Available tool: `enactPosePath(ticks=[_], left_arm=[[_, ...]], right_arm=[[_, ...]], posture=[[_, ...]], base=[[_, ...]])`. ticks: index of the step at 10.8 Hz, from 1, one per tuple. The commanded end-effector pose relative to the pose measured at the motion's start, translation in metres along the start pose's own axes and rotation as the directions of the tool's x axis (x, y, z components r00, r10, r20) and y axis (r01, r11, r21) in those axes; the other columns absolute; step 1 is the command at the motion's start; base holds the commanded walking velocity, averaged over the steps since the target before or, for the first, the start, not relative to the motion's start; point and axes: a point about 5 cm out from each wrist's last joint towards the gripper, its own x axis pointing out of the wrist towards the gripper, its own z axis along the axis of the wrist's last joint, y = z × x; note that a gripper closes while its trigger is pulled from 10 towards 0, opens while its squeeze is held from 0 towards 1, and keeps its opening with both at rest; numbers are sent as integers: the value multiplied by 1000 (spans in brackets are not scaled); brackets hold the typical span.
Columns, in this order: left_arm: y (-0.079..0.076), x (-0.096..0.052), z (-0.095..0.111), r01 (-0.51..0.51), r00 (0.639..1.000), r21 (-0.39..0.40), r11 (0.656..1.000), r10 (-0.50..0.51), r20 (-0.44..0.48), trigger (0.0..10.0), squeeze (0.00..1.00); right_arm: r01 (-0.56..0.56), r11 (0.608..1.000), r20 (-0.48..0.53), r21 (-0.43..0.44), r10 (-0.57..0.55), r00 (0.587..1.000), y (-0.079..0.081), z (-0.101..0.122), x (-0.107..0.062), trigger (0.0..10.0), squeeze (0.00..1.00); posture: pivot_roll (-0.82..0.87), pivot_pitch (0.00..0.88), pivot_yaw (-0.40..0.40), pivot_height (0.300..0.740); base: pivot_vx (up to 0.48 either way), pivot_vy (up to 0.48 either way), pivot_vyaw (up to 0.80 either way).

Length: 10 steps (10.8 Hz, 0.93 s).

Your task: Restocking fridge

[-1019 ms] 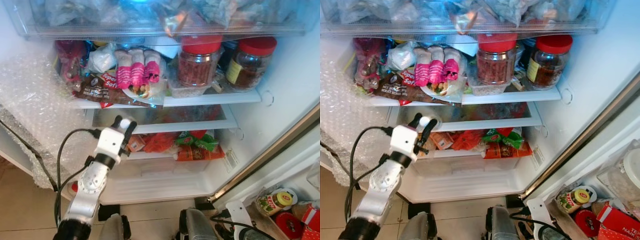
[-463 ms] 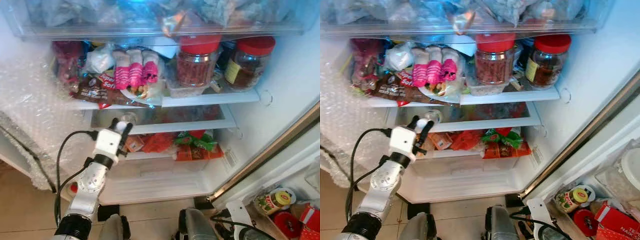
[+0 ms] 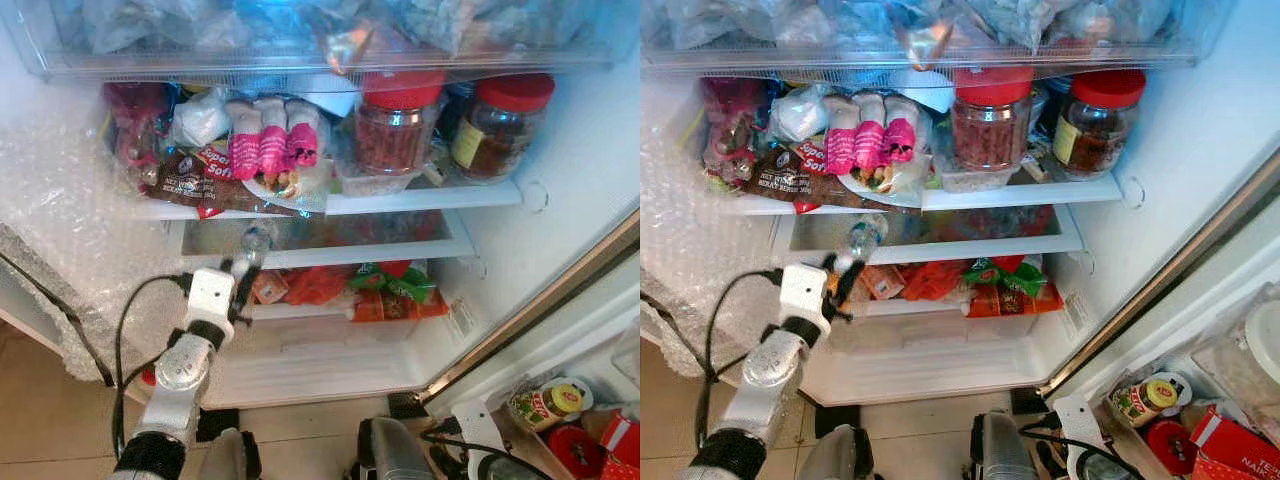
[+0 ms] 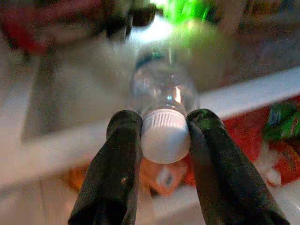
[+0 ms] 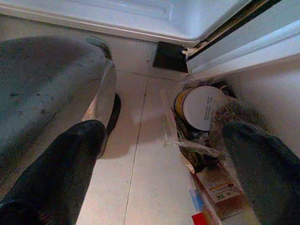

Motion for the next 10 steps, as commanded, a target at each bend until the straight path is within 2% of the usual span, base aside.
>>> enactPosePath(ticks=[1,2,4,7,10], left_arm=[[0,-3,-12,-9,997,-32,999,7,-71,10000,0],[3,2,-10,-32,997,-59,998,28,-71,10000,0],[6,16,3,-57,998,-60,997,55,-33,10000,0],[9,41,37,-94,992,-75,993,100,80,10000,0],[7,47,36,-89,994,-61,994,92,58,10000,0]], right_arm=[[6,1000,-15,16,-5,1000,-2,-6,-1,10000,0],[5,1000,-14,15,-5,1000,-2,-6,-1,10000,0],[7,1000,-14,15,-7,1000,-2,-5,-1,10000,0],[14,1000,-14,14,-13,1000,-3,-5,-1,10000,0],[11,1000,-16,6,-11,1000,-2,-4,-1,10000,0]], posture=[[-137,169,-42,641],[-136,169,-41,641],[-136,167,-41,641],[-139,162,-39,641],[-131,156,-37,641]], base=[[0,0,0],[0,0,0],[0,0,0],[0,0,0],[0,0,0]])
